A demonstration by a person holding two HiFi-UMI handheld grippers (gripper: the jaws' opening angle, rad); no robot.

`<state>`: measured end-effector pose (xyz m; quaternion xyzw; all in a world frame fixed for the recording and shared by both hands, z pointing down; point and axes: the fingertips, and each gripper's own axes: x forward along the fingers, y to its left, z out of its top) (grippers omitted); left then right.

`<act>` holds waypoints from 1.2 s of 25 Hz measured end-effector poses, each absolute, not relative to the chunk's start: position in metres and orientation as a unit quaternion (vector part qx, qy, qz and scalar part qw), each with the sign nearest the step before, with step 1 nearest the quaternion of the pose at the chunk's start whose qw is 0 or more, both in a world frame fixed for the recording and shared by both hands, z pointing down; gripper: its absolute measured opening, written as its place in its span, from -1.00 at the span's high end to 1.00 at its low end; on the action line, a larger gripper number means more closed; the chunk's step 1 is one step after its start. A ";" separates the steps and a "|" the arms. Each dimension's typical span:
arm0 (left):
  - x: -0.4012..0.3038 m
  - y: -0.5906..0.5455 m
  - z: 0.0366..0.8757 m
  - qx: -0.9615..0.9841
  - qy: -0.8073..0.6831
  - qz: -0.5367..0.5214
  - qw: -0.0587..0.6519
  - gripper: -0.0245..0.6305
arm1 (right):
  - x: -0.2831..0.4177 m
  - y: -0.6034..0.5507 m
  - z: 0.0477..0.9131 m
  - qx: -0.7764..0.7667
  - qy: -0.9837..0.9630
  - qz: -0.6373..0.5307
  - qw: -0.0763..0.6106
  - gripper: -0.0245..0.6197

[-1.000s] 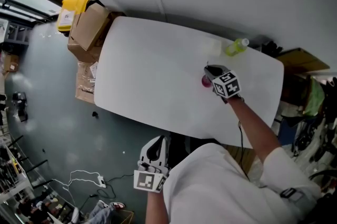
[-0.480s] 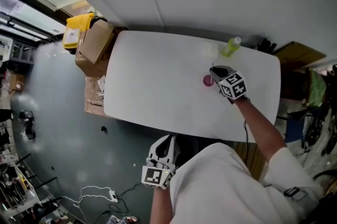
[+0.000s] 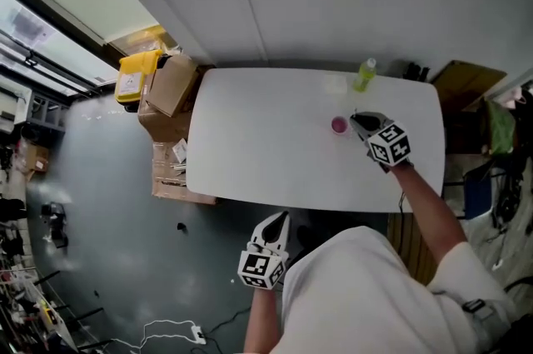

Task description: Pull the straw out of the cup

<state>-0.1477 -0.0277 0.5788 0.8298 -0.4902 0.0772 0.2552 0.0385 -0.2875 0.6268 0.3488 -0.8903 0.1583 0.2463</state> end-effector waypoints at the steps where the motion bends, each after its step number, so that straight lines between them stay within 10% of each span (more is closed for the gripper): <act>1: -0.148 -0.021 0.581 0.835 -0.482 0.076 0.255 0.93 | 0.042 -0.277 0.619 0.355 -0.889 0.156 0.241 0.78; 30: -0.108 0.037 0.533 0.885 -0.421 0.052 0.194 0.93 | 0.159 -0.034 0.494 0.463 -0.870 0.147 0.084 0.78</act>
